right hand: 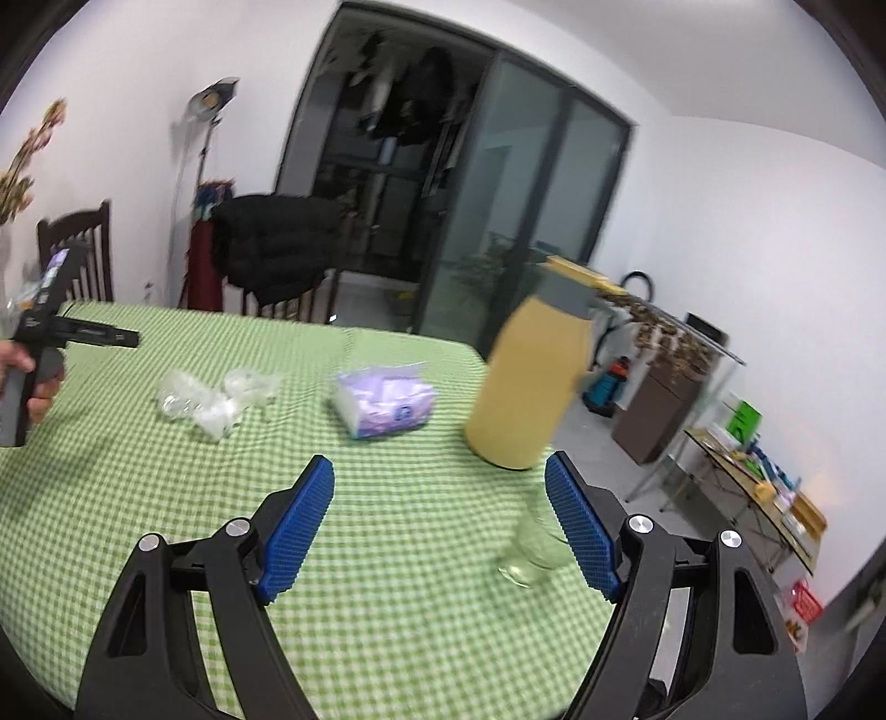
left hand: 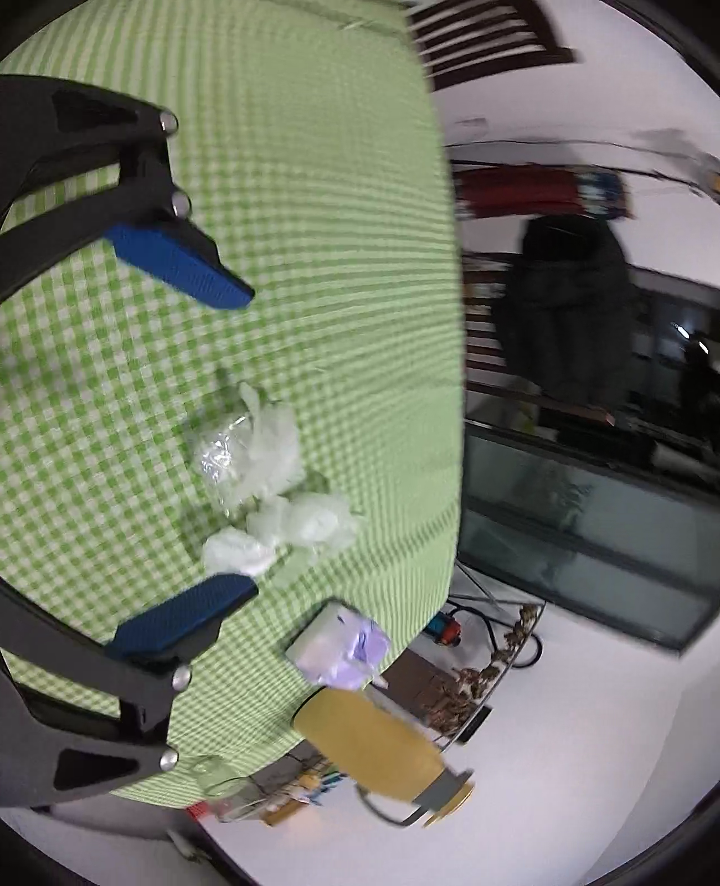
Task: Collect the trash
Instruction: 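Withdraw both tools from the bag back over the table, then grasp a clear plastic wrap with the left tool while the right tool grasps another wrap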
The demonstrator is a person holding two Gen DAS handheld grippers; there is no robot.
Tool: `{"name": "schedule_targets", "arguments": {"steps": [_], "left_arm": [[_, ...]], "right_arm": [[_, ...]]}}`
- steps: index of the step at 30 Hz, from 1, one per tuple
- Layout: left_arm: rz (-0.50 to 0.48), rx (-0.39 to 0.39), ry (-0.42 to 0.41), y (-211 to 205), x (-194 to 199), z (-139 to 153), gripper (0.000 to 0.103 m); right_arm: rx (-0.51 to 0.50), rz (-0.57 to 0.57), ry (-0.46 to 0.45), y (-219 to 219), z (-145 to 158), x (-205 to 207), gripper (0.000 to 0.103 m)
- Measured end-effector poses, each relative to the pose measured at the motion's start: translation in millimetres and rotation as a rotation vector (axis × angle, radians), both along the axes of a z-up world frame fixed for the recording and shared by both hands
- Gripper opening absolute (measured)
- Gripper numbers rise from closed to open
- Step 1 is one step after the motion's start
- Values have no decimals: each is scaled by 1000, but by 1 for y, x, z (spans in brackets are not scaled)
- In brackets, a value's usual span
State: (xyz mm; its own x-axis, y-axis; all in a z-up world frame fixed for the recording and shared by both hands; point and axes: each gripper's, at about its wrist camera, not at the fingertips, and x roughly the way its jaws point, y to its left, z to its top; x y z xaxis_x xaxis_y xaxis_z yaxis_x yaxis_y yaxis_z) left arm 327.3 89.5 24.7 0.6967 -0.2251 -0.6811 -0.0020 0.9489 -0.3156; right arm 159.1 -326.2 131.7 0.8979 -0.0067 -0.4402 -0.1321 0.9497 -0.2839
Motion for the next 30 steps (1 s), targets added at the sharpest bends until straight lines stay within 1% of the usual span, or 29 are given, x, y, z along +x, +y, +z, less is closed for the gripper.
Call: {"name": "schedule_targets", "arguments": {"steps": [2, 4, 7, 11, 13, 14, 15, 17, 18, 19, 20, 23, 25, 27, 29, 30], "left_arm": [[7, -35, 9, -2, 10, -15, 78], [-2, -39, 6, -4, 20, -24, 74], [-1, -38, 38, -6, 41, -37, 68], [-20, -46, 64, -14, 61, -48, 68], [-34, -34, 66, -18, 66, -53, 66], [-49, -28, 67, -19, 69, -56, 56], [-73, -22, 73, -22, 72, -60, 49], [-104, -22, 92, -27, 76, -67, 19], [-110, -34, 91, -28, 79, -69, 13], [-119, -43, 90, -28, 80, -69, 4], [-123, -47, 87, -28, 81, -68, 2], [-114, -88, 25, -18, 75, -53, 0], [-76, -159, -14, -2, 69, -37, 0], [-42, -198, -58, 14, 61, -20, 0], [0, -220, -93, 27, 54, -6, 0], [20, -232, -103, 34, 51, 0, 0]], "right_arm": [[-12, 29, 23, 13, -8, 11, 76], [-16, 51, 39, 23, -15, 18, 76], [-22, 76, 71, 32, -30, 27, 76], [-5, 82, 122, 38, -48, 43, 76], [-3, 87, 144, 44, -56, 52, 76], [-3, 90, 153, 47, -59, 56, 76], [-2, 93, 159, 49, -61, 59, 76], [12, 100, 176, 56, -64, 70, 76], [19, 104, 181, 59, -65, 73, 76], [26, 111, 187, 63, -66, 78, 76], [34, 120, 195, 70, -67, 84, 76], [52, 147, 212, 86, -72, 95, 76], [76, 168, 230, 101, -77, 108, 76], [110, 191, 261, 119, -84, 123, 76], [142, 210, 290, 135, -94, 137, 76], [166, 219, 318, 146, -101, 148, 76]]}}
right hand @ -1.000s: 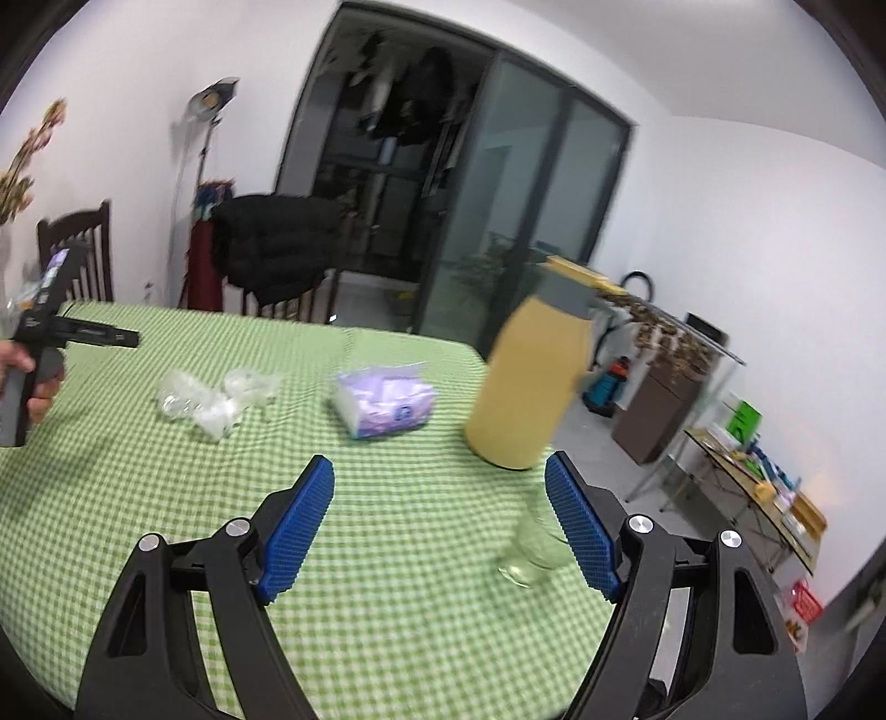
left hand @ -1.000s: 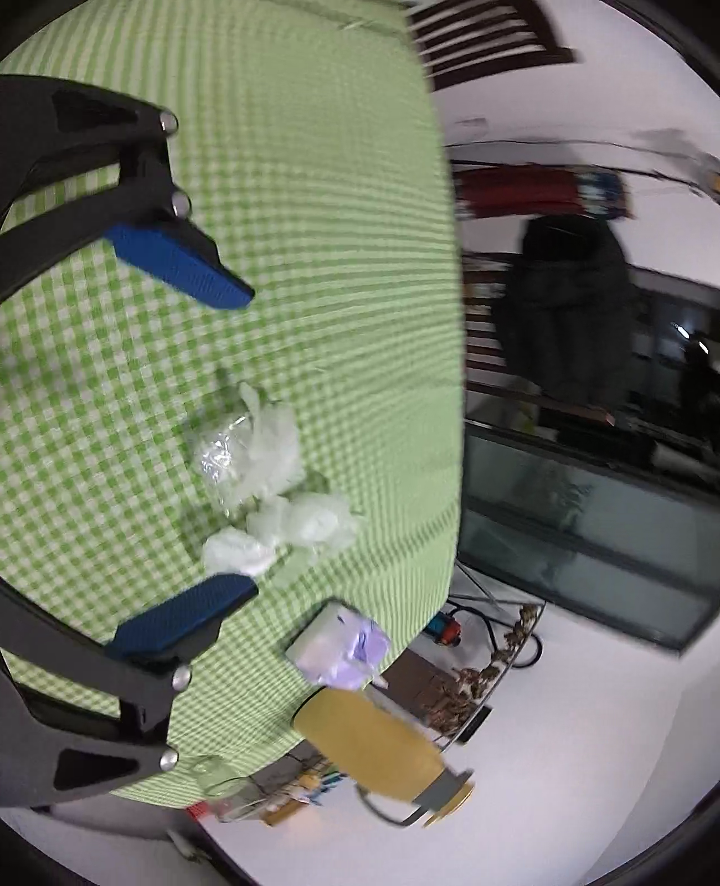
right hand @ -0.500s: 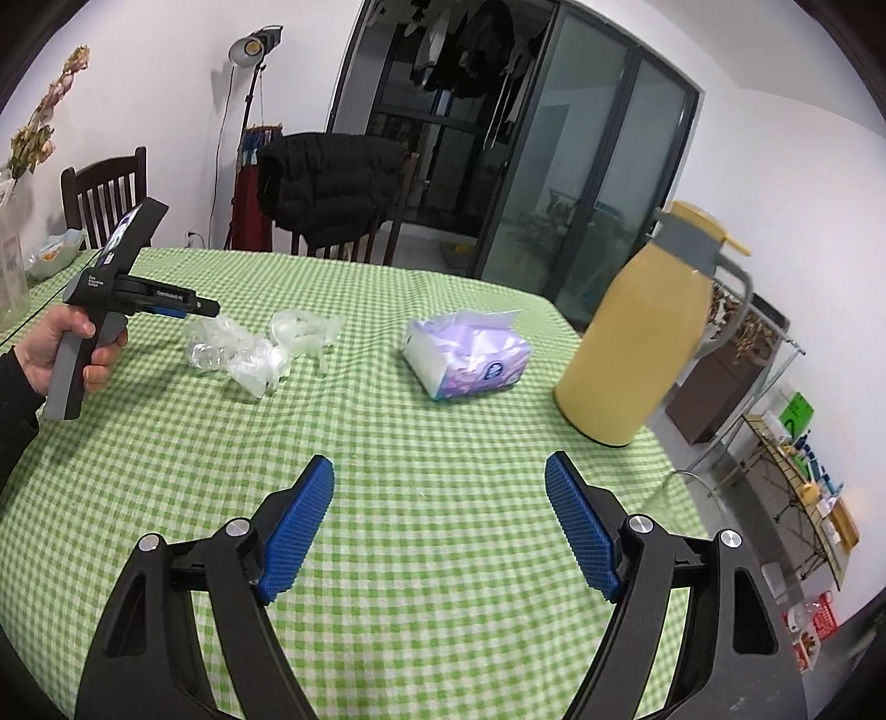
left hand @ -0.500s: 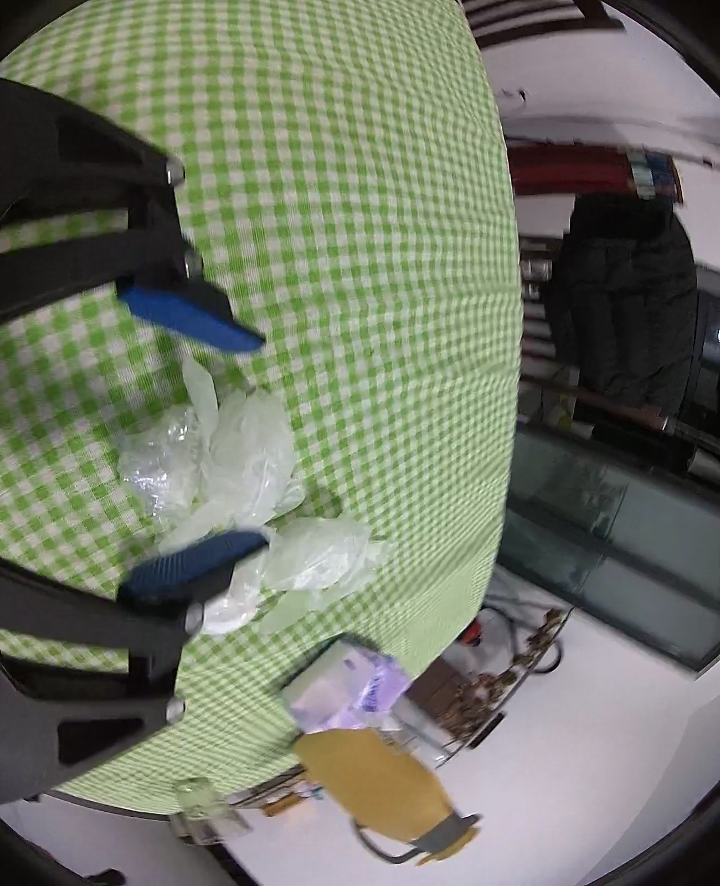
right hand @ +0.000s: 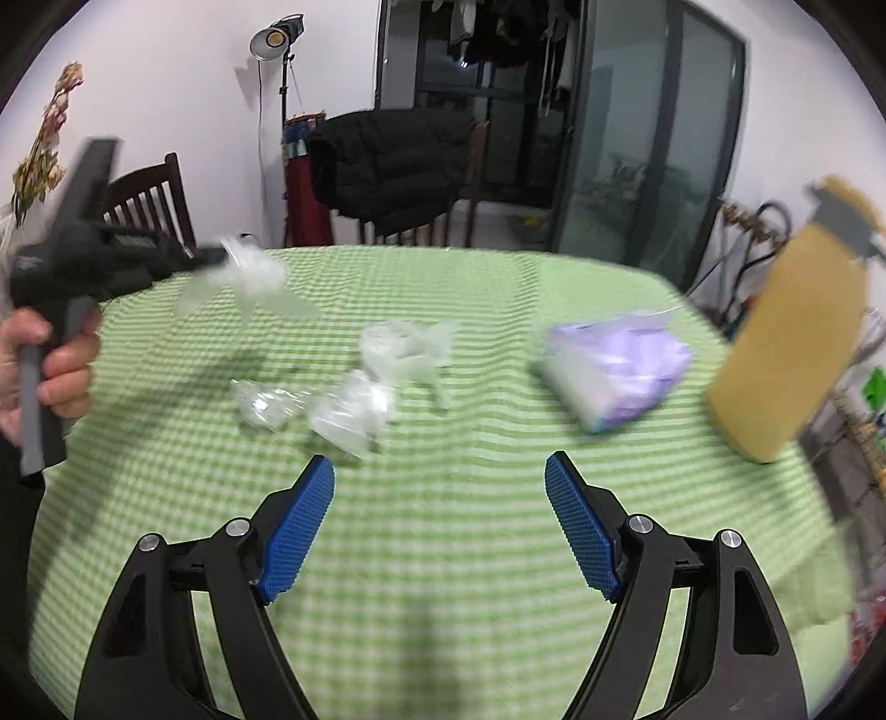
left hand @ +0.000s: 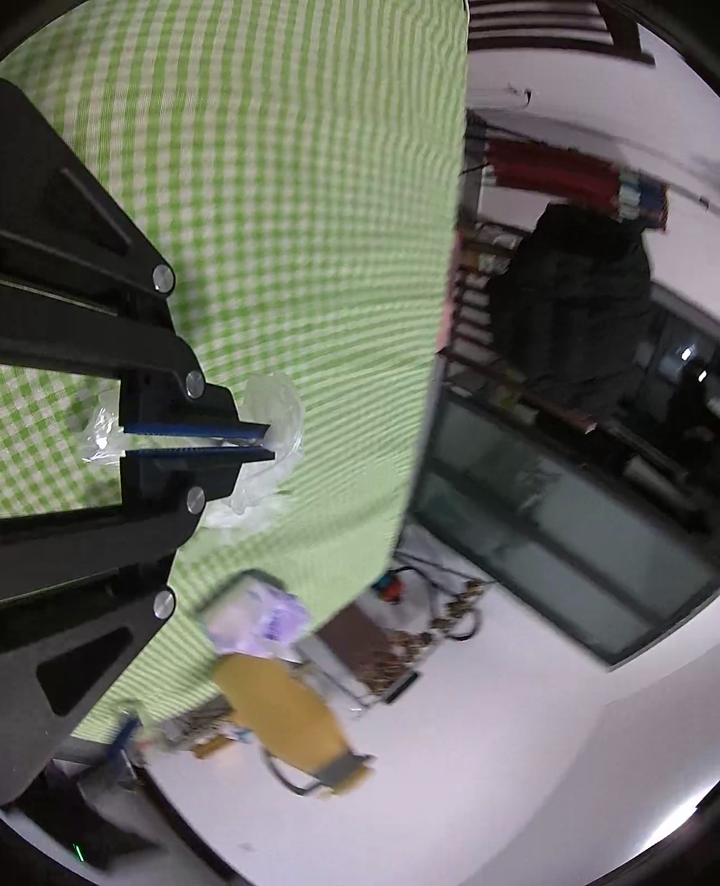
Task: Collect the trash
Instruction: 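Grasp a clear plastic wrap with the left tool while the right tool grasps another wrap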
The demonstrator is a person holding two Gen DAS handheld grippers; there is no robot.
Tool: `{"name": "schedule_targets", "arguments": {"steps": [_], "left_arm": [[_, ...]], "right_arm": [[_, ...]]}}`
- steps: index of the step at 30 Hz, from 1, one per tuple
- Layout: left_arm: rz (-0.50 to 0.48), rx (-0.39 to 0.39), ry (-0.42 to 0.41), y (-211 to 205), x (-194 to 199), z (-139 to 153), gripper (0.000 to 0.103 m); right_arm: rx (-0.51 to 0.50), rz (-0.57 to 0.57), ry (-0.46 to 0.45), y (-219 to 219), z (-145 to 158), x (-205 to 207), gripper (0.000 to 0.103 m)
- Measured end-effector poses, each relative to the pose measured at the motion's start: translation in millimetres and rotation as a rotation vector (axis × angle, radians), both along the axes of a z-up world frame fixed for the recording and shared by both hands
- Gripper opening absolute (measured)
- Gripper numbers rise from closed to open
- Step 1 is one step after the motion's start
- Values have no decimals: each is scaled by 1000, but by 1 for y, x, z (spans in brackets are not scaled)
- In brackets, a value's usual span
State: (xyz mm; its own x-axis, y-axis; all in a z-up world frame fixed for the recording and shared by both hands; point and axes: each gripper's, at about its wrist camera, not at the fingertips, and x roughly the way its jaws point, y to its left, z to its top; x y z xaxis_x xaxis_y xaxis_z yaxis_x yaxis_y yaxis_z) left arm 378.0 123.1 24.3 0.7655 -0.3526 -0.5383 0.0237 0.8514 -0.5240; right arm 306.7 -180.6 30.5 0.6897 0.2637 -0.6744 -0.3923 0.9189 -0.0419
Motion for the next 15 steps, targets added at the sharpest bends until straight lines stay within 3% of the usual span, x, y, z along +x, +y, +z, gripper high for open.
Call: {"name": "schedule_targets", "arguments": {"steps": [3, 7, 10, 12, 15], "left_arm": [[37, -30, -12, 14, -5, 10, 0], [57, -28, -29, 25, -11, 20, 0], [56, -40, -36, 28, -14, 22, 0], [53, -40, -34, 28, -14, 22, 0], [54, -23, -1, 27, -10, 16, 0]], "right_arm": [[47, 8, 83, 25, -22, 27, 76], [57, -12, 123, 55, -43, 61, 72], [79, -69, 159, 61, -60, 84, 57], [132, -47, 201, 62, -69, 89, 33], [157, -55, 189, 59, -67, 83, 21]]}}
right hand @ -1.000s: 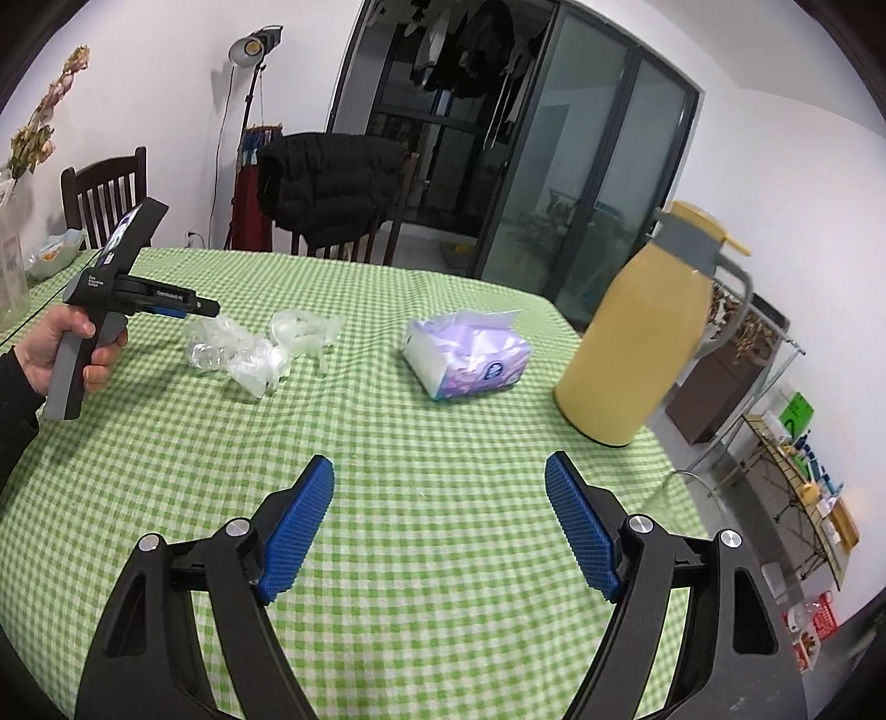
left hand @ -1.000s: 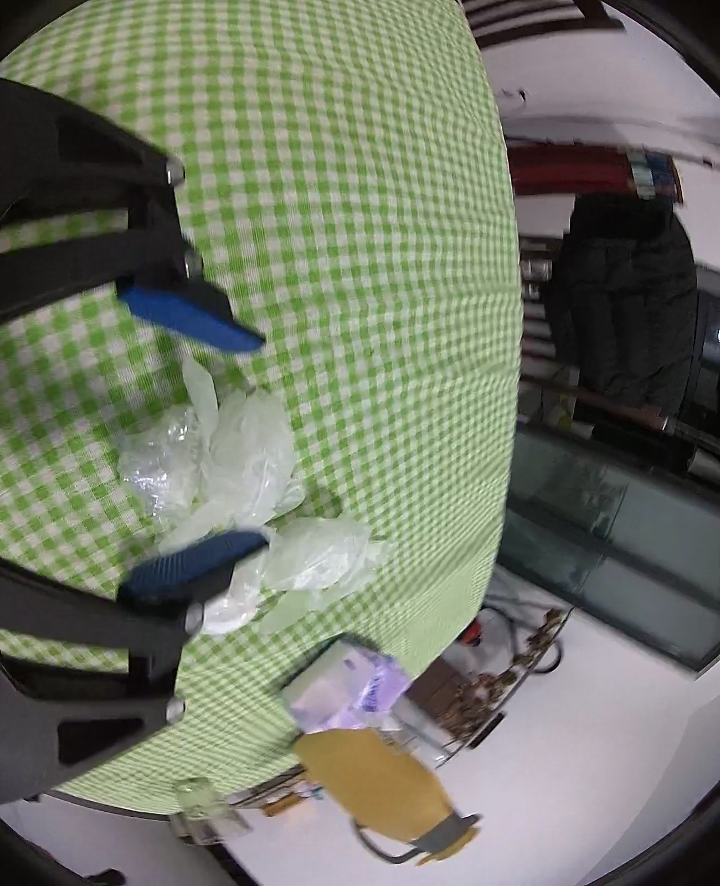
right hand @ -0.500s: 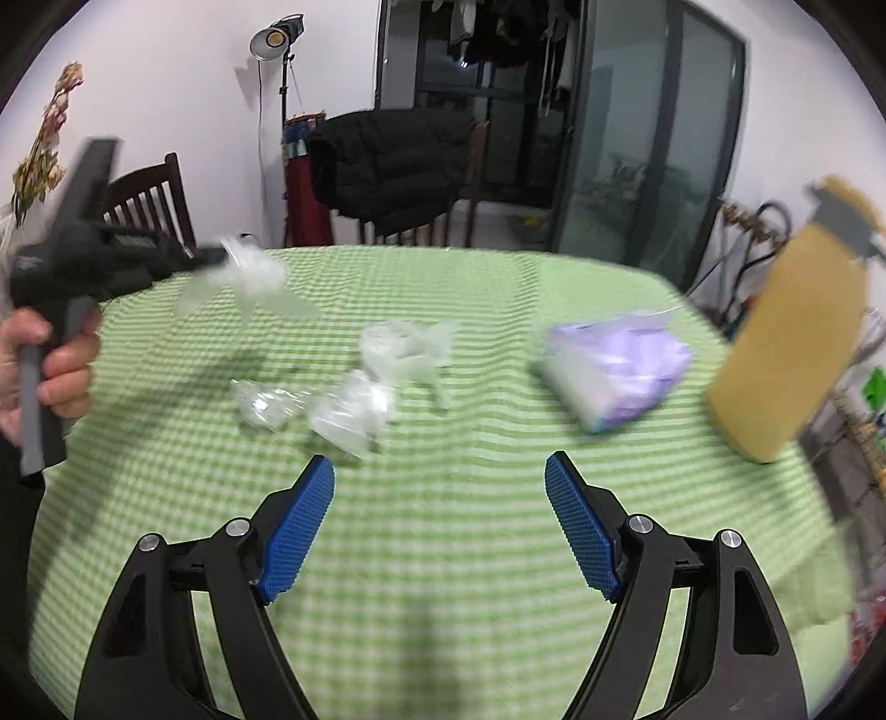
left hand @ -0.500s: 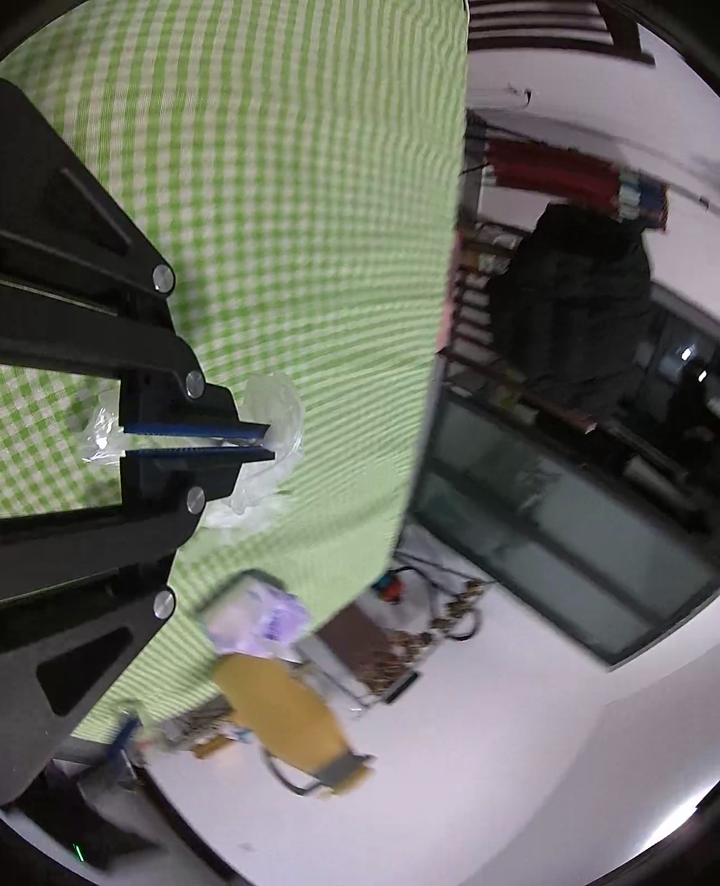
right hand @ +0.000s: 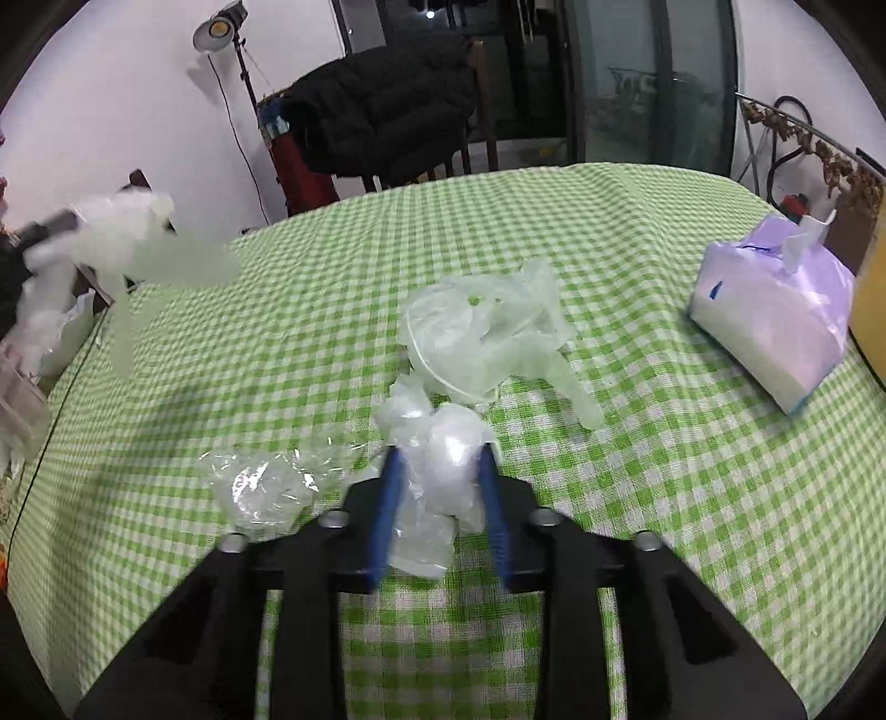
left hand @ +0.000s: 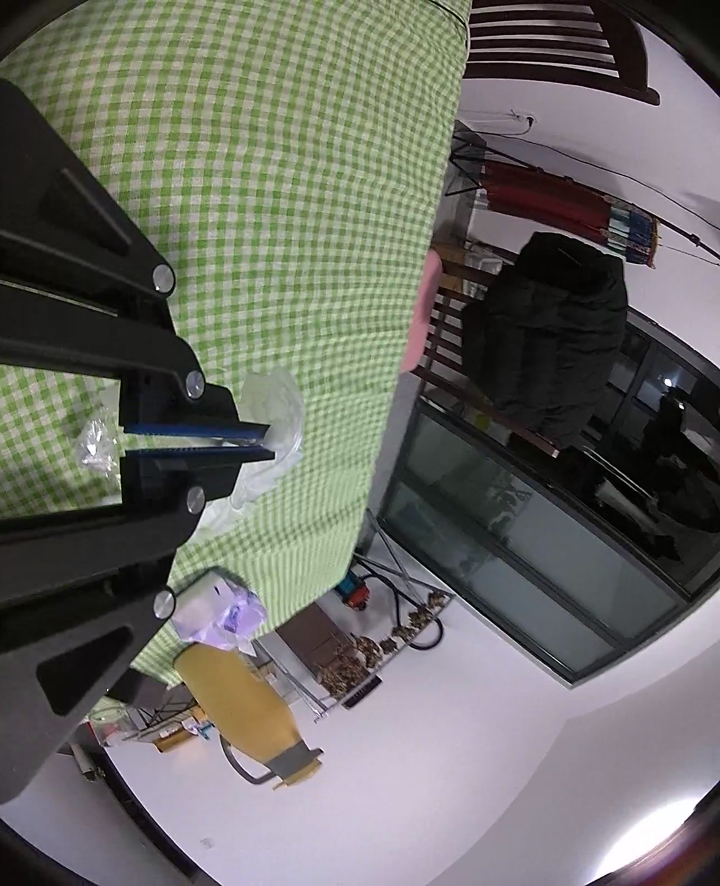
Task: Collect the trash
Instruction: 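Grasp a clear plastic wrap with the left tool while the right tool grasps another wrap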
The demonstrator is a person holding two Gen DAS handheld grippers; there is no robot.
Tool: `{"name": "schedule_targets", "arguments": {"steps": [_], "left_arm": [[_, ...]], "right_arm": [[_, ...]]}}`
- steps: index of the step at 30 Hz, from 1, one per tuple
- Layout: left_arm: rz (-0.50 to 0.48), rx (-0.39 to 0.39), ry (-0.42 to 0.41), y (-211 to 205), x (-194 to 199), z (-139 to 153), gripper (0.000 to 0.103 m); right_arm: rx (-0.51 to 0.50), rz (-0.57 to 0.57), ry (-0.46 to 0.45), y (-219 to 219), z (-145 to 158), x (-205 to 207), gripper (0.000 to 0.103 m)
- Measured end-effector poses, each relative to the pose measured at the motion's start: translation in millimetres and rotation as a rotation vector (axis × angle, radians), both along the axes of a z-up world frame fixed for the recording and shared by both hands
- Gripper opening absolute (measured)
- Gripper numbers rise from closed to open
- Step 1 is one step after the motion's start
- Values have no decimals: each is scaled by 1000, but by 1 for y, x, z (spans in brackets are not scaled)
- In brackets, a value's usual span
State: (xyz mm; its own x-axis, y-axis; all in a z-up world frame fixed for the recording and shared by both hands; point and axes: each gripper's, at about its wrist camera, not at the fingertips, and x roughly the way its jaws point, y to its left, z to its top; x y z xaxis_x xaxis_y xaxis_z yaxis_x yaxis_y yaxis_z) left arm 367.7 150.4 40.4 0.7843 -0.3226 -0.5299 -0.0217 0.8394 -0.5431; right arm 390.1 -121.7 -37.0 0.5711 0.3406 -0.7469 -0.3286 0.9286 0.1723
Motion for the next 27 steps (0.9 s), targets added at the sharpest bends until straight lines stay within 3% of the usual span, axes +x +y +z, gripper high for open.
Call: {"name": "schedule_targets", "arguments": {"steps": [3, 8, 15, 24, 27], "left_arm": [[10, 9, 9, 2, 1, -1, 0], [-2, 21, -17, -3, -4, 7, 0], [-61, 70, -30, -30, -7, 16, 0], [-161, 141, -146, -79, -44, 56, 0], [-238, 154, -182, -108, -66, 68, 0]], "right_arm": [[40, -15, -22, -13, 15, -13, 18], [63, -39, -134, -49, 60, -54, 18], [48, -101, -220, -106, 100, -100, 18], [59, -191, -293, -202, 134, -171, 18], [40, -230, -315, -232, 140, -197, 18]]}}
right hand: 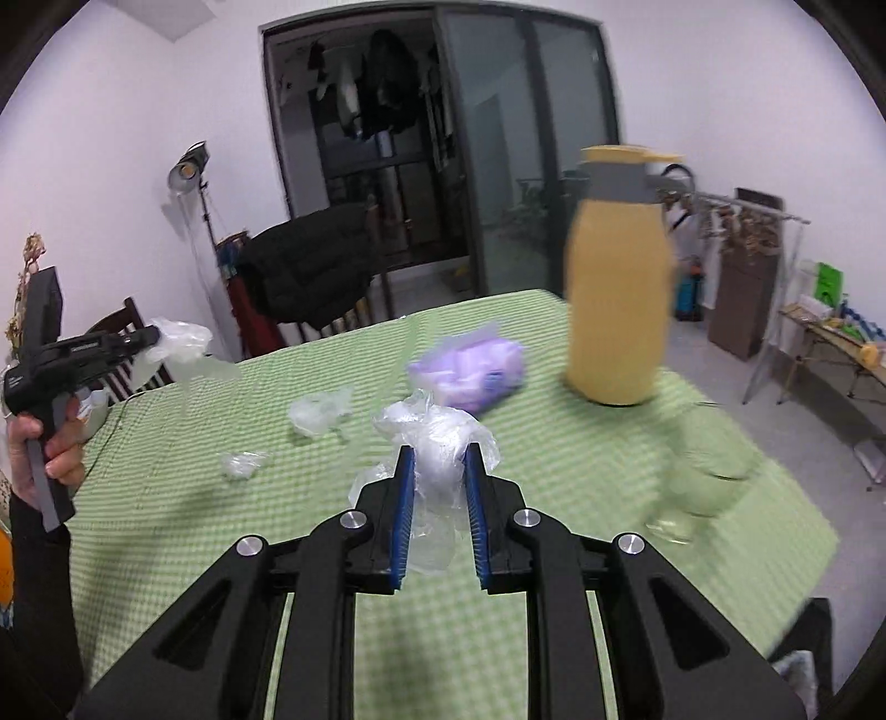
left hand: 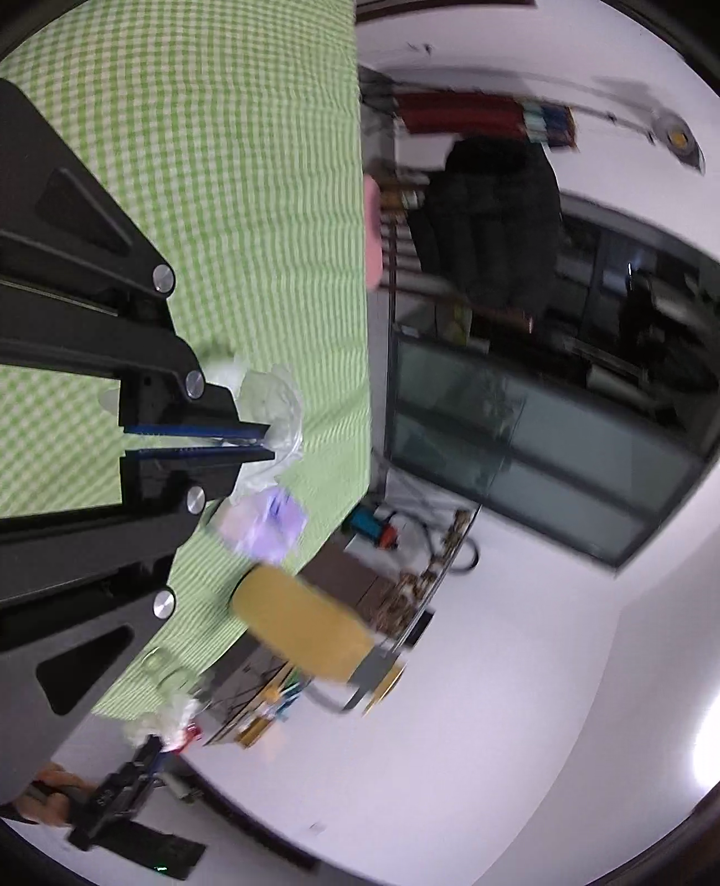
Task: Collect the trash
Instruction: 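Grasp a clear plastic wrap with the left tool while the right tool grasps another wrap, then carry both clear plastic wraps over to the trash bag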
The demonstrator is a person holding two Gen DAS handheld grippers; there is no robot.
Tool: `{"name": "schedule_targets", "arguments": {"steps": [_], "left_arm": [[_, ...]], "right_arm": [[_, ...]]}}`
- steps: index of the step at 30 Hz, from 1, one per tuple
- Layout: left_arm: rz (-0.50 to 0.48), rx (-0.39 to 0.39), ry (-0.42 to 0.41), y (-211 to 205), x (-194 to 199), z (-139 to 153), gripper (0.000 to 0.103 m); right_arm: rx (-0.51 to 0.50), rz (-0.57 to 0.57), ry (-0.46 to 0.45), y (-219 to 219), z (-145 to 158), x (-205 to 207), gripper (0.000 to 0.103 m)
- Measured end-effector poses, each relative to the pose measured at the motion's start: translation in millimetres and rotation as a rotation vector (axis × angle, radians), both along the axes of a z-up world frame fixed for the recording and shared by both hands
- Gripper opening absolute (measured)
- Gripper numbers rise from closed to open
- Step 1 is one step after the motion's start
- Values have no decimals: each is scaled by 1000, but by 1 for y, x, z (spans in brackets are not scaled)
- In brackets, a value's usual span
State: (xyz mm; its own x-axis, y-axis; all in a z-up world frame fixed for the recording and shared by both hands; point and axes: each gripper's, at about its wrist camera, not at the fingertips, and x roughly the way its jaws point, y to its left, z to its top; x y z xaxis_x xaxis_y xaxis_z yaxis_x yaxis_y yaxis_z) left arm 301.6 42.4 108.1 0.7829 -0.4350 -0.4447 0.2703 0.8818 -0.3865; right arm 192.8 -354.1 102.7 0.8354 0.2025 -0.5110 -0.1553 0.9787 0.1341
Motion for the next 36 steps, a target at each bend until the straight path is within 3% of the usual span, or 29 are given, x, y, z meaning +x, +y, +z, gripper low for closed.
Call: {"name": "schedule_targets", "arguments": {"steps": [12, 20, 25, 28, 31, 36], "left_arm": [[-268, 72, -42, -118, -76, 36, 0], [-422, 74, -6, -206, -135, 33, 0], [-573, 93, -15, -298, -170, 42, 0], [-681, 123, -24, -353, -190, 35, 0], [-765, 123, 52, -402, -195, 9, 0], [-857, 178, 171, -478, -215, -46, 0]], "right_arm": [[23, -180, -76, -107, 2, -97, 18], [37, -321, -100, -175, -10, -182, 18], [37, -456, -24, -230, -51, -222, 18], [57, -533, 113, -265, -96, -233, 19], [106, -566, 262, -289, -154, -236, 20], [193, -608, 383, -312, -218, -246, 20]]}}
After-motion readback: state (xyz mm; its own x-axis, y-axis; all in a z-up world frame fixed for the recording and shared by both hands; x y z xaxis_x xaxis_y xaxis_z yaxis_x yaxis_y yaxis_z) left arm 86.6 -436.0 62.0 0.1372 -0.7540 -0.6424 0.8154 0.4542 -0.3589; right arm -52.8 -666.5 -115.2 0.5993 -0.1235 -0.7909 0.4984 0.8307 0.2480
